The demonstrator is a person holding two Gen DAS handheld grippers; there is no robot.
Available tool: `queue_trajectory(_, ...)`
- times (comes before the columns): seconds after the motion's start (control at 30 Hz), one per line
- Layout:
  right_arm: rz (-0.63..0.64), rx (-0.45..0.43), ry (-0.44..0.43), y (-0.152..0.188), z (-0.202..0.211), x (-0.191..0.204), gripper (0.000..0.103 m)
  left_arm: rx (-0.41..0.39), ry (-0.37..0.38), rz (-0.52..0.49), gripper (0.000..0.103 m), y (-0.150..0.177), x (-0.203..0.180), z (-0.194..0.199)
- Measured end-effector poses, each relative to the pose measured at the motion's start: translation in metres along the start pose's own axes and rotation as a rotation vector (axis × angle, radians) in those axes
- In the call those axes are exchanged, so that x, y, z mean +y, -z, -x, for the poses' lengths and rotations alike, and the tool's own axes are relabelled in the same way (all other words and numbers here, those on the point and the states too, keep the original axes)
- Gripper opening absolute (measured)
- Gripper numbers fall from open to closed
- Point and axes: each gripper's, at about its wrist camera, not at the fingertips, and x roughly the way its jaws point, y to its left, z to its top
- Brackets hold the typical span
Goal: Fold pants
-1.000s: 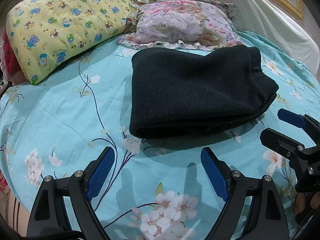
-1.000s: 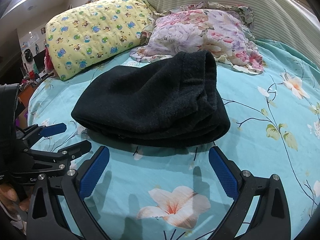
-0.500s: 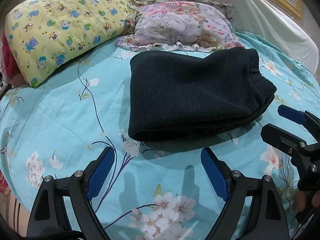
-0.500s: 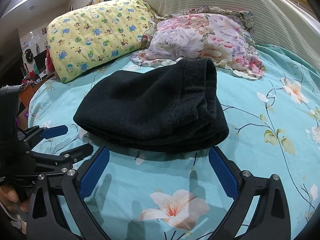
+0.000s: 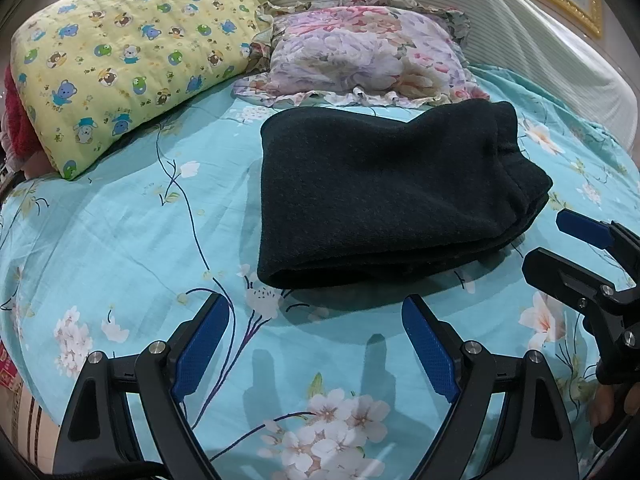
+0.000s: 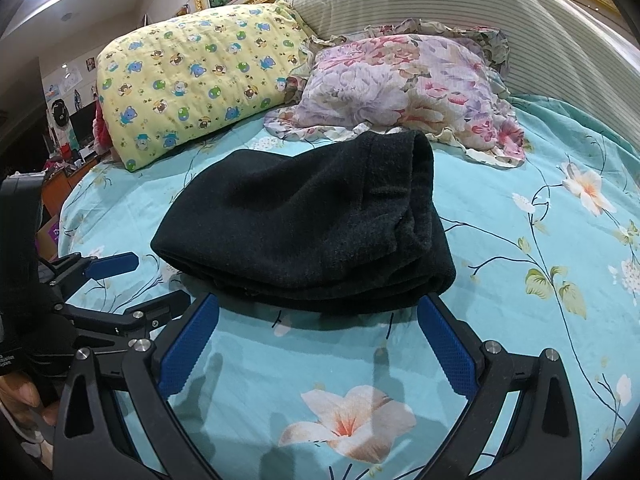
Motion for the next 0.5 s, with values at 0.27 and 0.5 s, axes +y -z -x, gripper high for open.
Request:
queue_trajectory(0.27,0.0,0.001,0.0,-0.0001,-0.0002,0.0005,0.1,-0.015,-0.001,0.004,0.089,-0.002,0.0016,0.0013)
queue_trajectory(0.5,0.002,-0.002,-0.001,-0.0003,-0.0003,0.0008,0.1,-0.025,0.006,0.003,0.089,-0.0049,0.0014,0.0037)
